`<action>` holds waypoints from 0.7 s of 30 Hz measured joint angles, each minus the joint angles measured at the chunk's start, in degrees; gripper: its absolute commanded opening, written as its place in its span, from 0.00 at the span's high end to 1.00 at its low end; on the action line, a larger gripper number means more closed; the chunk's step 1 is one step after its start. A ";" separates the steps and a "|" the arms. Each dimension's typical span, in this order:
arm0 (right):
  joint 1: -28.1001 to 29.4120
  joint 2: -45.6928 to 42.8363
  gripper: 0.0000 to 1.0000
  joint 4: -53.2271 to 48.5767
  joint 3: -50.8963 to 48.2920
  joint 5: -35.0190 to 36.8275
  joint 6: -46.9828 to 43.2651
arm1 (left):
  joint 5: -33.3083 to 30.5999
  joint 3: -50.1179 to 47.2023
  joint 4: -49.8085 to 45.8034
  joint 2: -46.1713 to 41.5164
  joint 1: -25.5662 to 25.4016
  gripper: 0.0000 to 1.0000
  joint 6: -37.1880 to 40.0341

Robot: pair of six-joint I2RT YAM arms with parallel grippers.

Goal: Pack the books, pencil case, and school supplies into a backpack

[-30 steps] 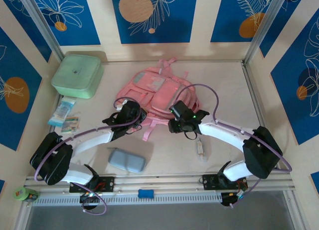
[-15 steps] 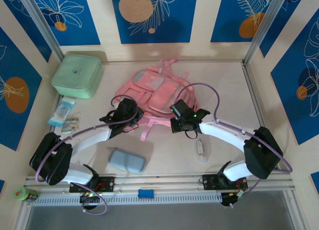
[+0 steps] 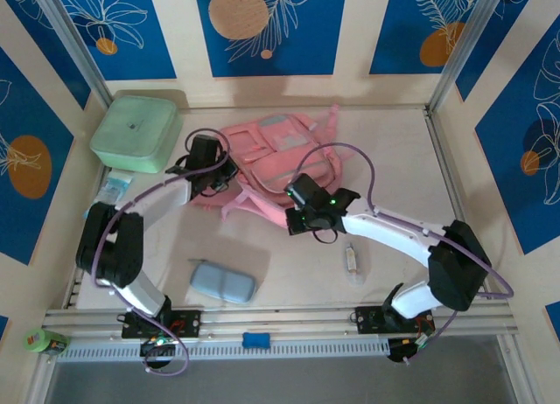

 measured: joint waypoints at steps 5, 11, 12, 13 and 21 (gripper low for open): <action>0.33 4.04 1.00 1.27 2.56 -1.88 1.70 | 2.67 -4.46 2.80 -2.93 1.18 0.53 0.70; 0.52 4.59 1.00 3.82 1.16 -3.65 3.08 | 1.53 -20.48 7.80 -17.81 -6.60 0.34 -8.70; 0.55 4.68 1.00 4.09 1.03 -3.76 3.23 | 1.03 -21.79 8.26 -18.73 -9.09 0.32 -10.64; 0.63 4.72 1.00 4.24 0.87 -3.80 3.50 | 0.20 -22.97 9.33 -19.04 -11.54 0.30 -12.76; 1.44 5.03 1.00 5.16 0.26 -4.20 4.09 | -6.86 -21.99 11.61 -12.83 -20.76 0.41 -23.43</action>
